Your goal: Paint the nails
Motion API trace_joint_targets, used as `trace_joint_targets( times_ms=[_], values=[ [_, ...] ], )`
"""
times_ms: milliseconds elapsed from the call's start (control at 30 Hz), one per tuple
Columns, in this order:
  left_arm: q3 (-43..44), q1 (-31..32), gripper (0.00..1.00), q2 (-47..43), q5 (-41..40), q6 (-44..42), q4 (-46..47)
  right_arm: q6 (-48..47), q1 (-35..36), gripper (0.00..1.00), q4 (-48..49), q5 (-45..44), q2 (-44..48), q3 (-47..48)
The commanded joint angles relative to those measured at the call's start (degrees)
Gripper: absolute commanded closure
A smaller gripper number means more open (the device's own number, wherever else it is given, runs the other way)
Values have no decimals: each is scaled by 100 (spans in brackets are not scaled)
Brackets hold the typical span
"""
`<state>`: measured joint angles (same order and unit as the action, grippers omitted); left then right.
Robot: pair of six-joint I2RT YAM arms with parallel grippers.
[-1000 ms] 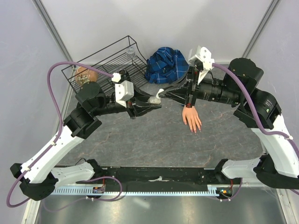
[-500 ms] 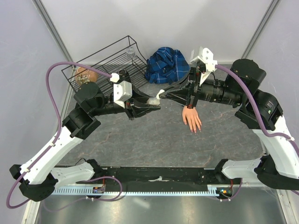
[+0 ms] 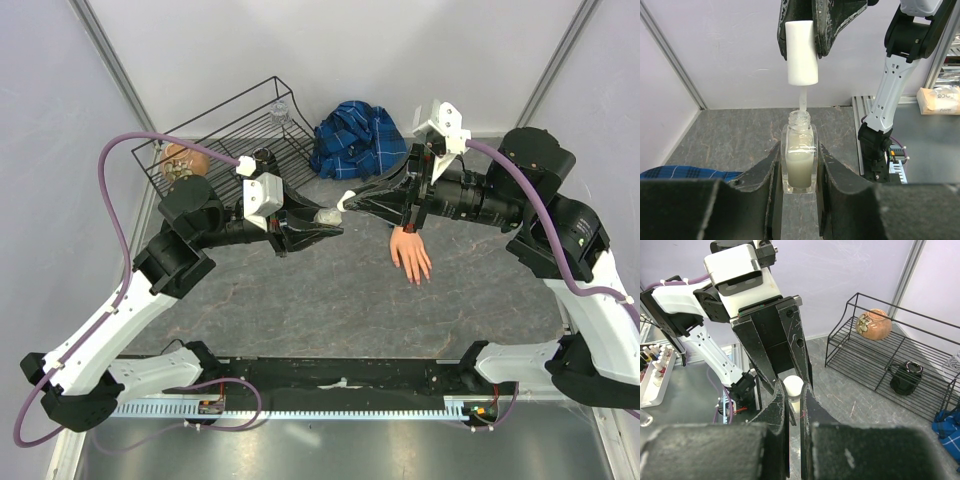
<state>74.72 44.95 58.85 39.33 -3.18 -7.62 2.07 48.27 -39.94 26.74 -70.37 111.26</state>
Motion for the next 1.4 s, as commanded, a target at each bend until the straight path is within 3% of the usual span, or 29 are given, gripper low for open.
trace_joint_targets(
  times_ms=[0, 767, 867, 1000, 1033, 1133, 1367],
  values=[
    [87, -39, 98, -119, -66, 98, 120, -83, 24, 100, 13, -81, 76, 159],
    [61, -48, 98, -172, -250, 19, -3, -40, 24, 100, -14, -582, 234, 194],
    [25, -39, 98, -189, -530, -16, -12, 48, 24, 100, -13, -1029, 348, 124],
    [-53, -39, 98, -286, -1356, -156, 6, 259, 33, 100, -66, -2223, 699, -236],
    [-63, -39, 98, -304, -1558, -200, -3, 477, 33, 100, -110, -2931, 761, -350],
    [-28, -39, 98, -357, -2270, -350, 23, 986, 24, 100, -242, -3979, 1024, -956],
    [227, -39, 98, -304, -2632, -228, 67, 1857, 24, 100, -759, -5072, 1359, -2731]
  ],
)
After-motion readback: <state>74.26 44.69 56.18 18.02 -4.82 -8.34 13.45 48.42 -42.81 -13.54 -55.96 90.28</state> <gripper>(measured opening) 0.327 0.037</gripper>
